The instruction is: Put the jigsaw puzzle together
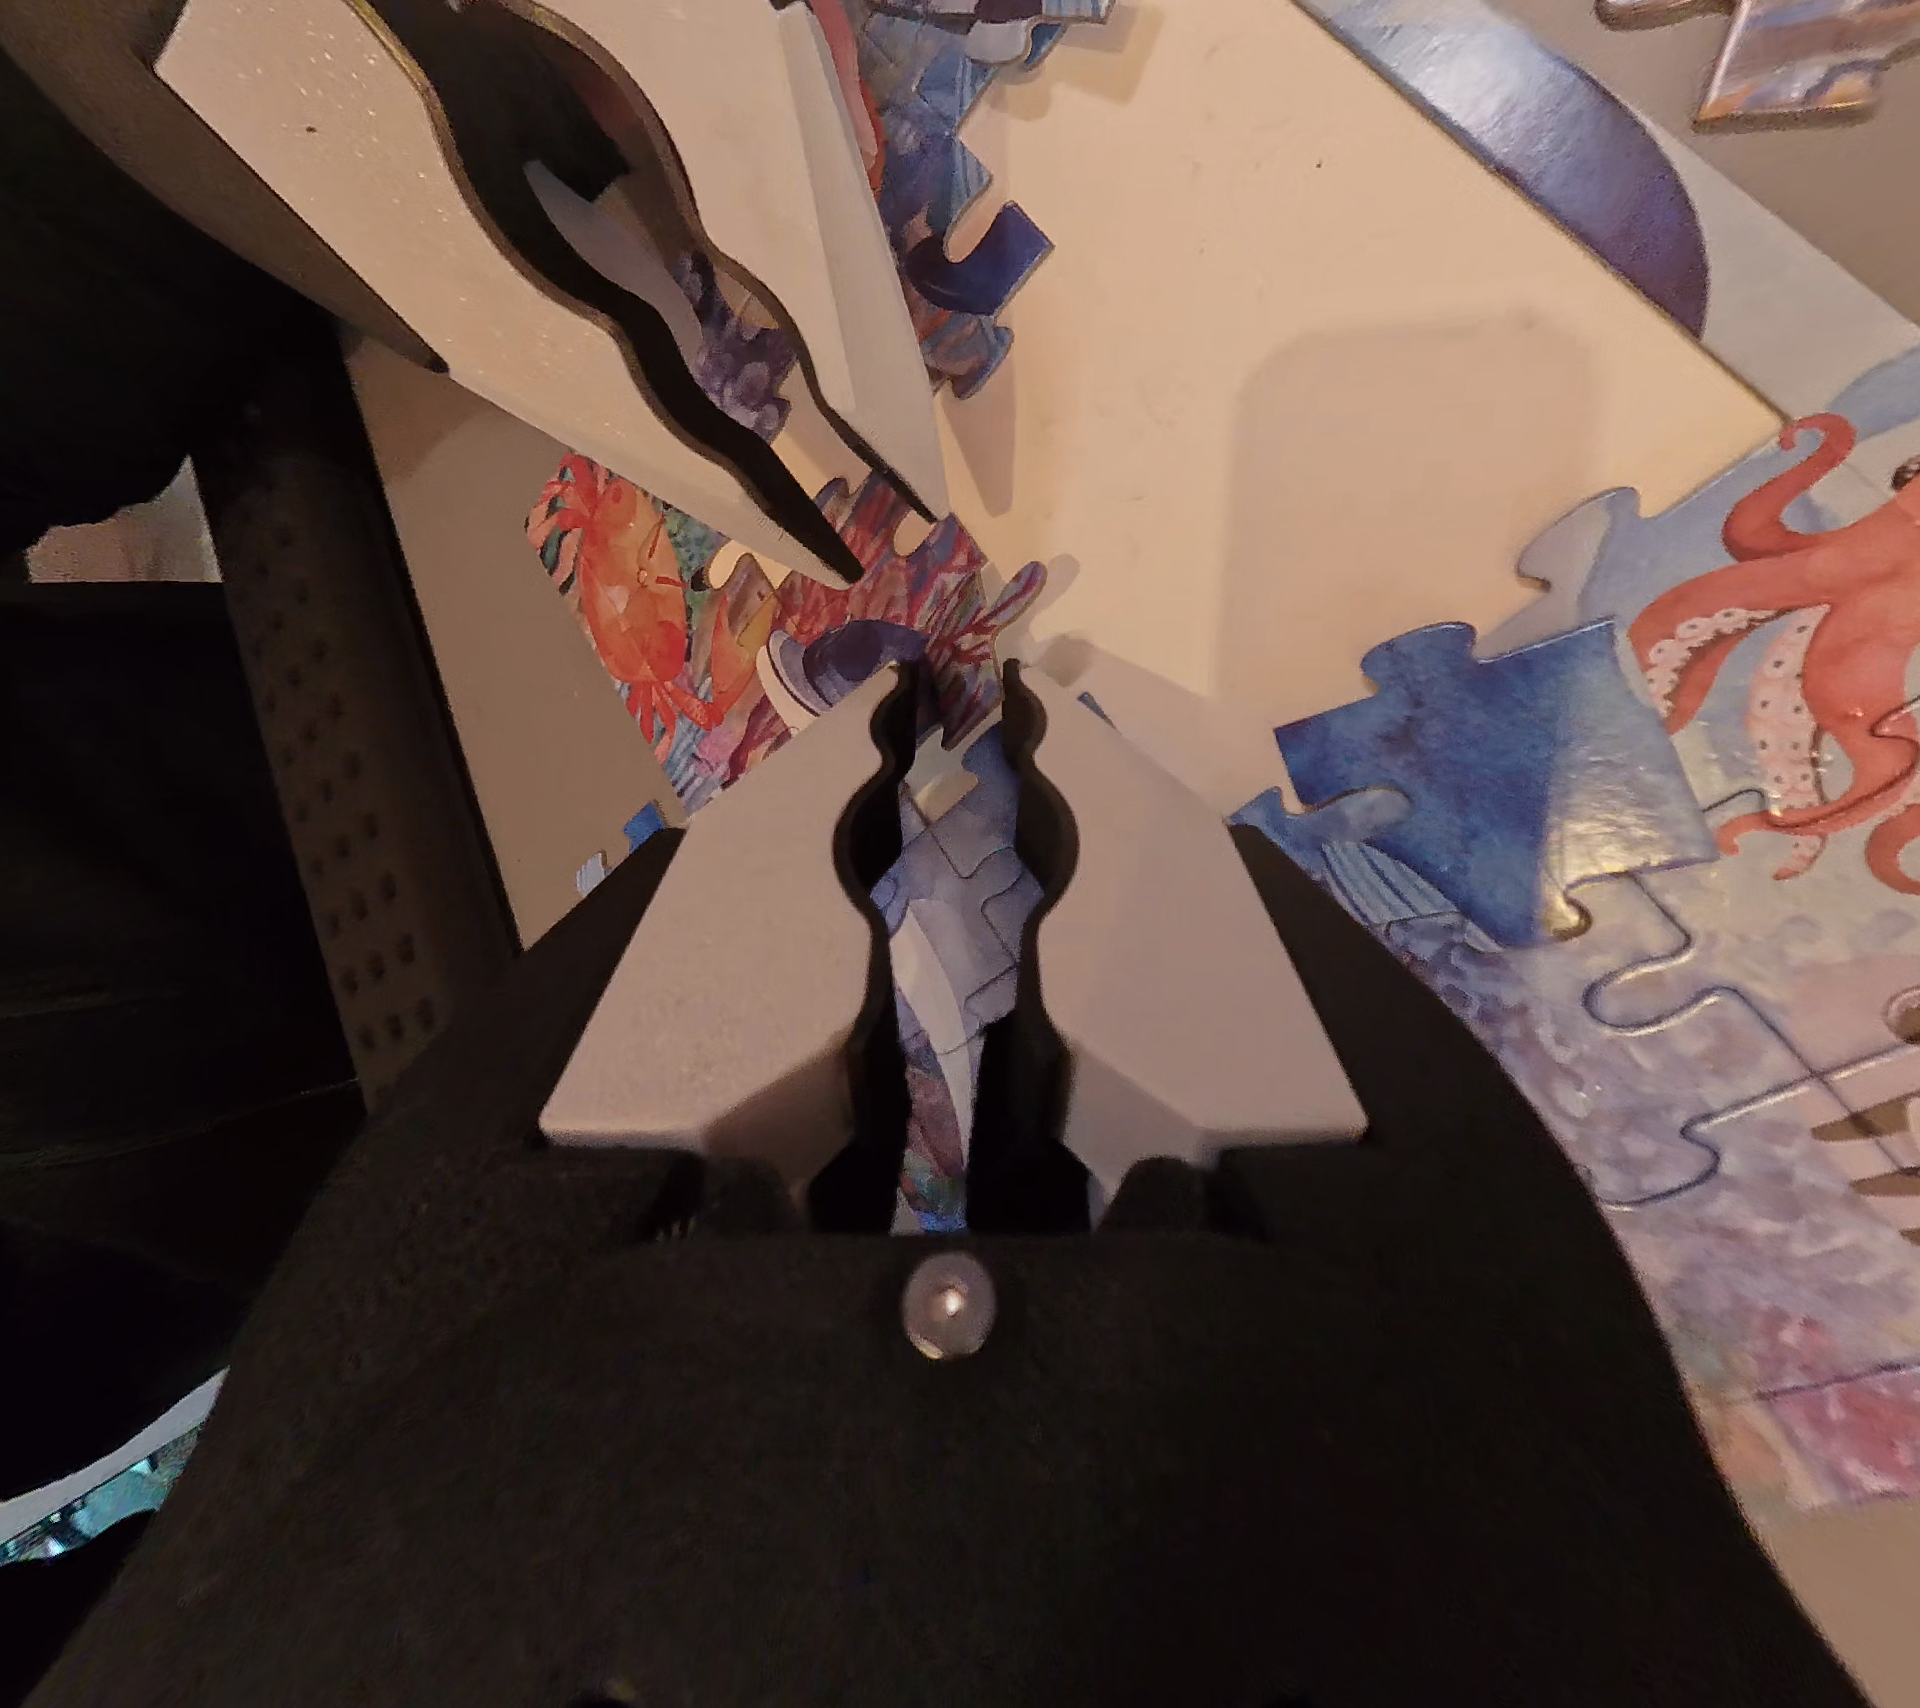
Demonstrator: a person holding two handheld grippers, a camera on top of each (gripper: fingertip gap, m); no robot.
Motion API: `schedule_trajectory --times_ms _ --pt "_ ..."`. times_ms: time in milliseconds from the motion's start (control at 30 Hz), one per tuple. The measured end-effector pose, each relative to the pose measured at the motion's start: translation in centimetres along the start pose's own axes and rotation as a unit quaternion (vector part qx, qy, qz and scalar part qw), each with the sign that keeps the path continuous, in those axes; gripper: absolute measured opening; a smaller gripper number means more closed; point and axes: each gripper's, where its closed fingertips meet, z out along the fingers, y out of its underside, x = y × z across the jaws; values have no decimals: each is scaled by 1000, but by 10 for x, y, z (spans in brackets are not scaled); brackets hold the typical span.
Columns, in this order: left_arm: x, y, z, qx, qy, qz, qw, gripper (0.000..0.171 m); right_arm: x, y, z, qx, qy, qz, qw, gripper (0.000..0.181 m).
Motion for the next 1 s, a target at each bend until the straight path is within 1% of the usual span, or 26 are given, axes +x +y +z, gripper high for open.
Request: schedule_trajectory --times_ms 133,233,333,400,500,567,633,700,733,767,833,900,1000 --pt "1 2 3 -9 0 4 1000 12 3 3 3 -25 29 -8 999 20" --pt "1 4 4 -16 -1 7 1000 13 4 1 1 -27 49 -9 998 28" --pt "1 4 3 -14 -2 6 1000 12 11 1 -6 -30 89 -13 995 35" --pt "1 4 3 -14 -1 6 1000 13 13 2 -12 -34 112 -19 993 36" --pt "0 5 4 -17 -2 6 1000 13 4 2 -16 -31 122 -39 991 24" --pt "0 5 4 -19 -5 7 1000 12 -2 -1 -15 -22 125 -56 990 13" --pt "0 5 4 -19 -6 7 1000 12 -1 -3 -10 -12 138 -70 988 0" --pt "-1 4 3 -19 -10 7 1000 11 12 6 0 -36 162 -63 984 0" --pt "-2 4 2 -18 -11 7 1000 11 12 4 2 -24 158 -63 985 0" --pt "-2 4 1 -18 -13 7 1000 12 8 5 2 -25 146 -60 987 0" --pt "-4 4 -1 -17 -17 6 1000 11 11 7 -1 -33 167 -67 983 0" --pt "-6 4 -4 -14 -20 4 1000 11 0 3 -1 -19 150 -72 986 0" --pt "-7 4 -5 -12 -23 3 1000 11 -6 8 2 -32 162 -89 982 0"
